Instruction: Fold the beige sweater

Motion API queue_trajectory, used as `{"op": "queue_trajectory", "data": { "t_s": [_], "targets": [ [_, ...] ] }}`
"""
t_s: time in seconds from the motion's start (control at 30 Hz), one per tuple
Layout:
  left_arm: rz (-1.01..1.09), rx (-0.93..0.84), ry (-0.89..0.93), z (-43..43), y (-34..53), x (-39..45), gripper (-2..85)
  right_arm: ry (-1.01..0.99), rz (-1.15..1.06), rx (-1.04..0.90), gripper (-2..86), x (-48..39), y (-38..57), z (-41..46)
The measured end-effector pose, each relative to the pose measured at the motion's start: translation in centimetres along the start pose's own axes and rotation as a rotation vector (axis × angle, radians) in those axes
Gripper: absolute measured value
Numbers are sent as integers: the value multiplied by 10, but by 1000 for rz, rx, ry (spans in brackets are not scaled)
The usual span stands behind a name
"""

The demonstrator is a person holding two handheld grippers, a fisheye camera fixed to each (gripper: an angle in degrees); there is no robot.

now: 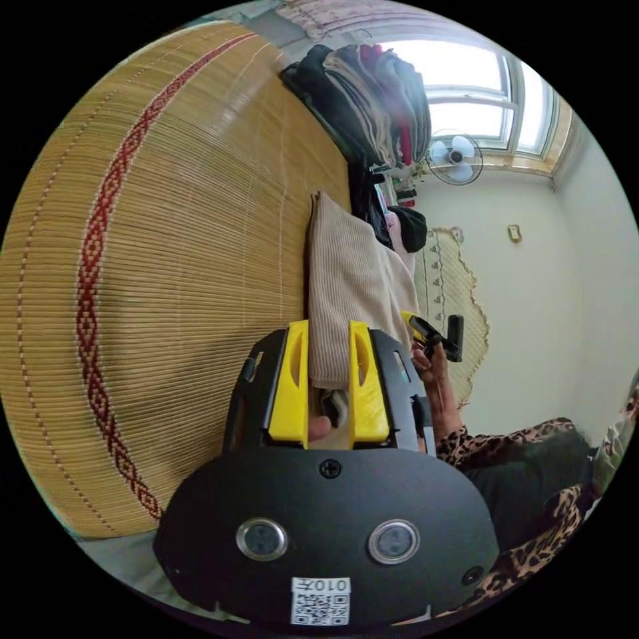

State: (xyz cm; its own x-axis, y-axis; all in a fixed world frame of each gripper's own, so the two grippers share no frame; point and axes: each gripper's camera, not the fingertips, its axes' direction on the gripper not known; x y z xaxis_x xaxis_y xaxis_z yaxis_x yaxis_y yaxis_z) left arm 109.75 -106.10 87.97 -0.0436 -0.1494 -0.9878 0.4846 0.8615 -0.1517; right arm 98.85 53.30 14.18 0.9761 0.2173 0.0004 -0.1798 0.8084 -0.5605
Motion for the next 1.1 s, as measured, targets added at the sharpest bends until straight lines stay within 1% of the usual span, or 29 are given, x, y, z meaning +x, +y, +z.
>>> {"op": "queue_trajectory", "data": {
  "t_s": [0.07,0.13,0.17,0.23,0.3,0.37,0.43,0.47,0.53,0.6,0.67,0.77,0.83,0.9,1.03,1.1],
  "targets": [
    [12,-37,-27,8,-6,-1,87,49,-22,-8,156,-6,1,6],
    [32,-66,-31,14,-10,-1,91,109,-43,-13,119,-10,3,9],
    [38,-77,-35,16,-12,-1,93,83,-53,-7,107,-10,4,8],
    [40,-90,-26,19,-14,-4,96,-134,-86,27,82,-4,9,3],
    [28,-99,-17,20,-14,-9,98,-239,-95,59,77,1,14,2],
    [13,-135,-20,24,-12,-17,99,-234,-59,45,77,8,16,4],
    [-1,-125,-22,20,-8,-22,101,-200,10,43,84,21,17,-1],
    [-14,-120,6,16,-6,-26,102,-208,22,42,87,24,18,-3],
    [-33,-110,39,10,-5,-30,106,-286,5,-35,108,29,17,3],
    [-44,-112,73,9,-5,-34,109,-314,-15,-74,119,26,19,10],
    [-87,-111,172,10,-4,-39,112,-327,6,-58,117,26,22,13],
    [-142,-173,194,20,1,-42,102,-375,39,-26,89,30,25,3],
    [-159,-158,191,12,3,-41,95,-530,20,52,75,25,30,-22],
    [-201,-136,187,-1,6,-45,86,-612,10,78,71,17,29,-40],
    [-261,19,275,-45,27,-58,80,-675,6,116,70,-15,27,-77],
    [-300,33,315,-58,36,-65,85,-715,16,129,69,-30,26,-89]
  ]
}}
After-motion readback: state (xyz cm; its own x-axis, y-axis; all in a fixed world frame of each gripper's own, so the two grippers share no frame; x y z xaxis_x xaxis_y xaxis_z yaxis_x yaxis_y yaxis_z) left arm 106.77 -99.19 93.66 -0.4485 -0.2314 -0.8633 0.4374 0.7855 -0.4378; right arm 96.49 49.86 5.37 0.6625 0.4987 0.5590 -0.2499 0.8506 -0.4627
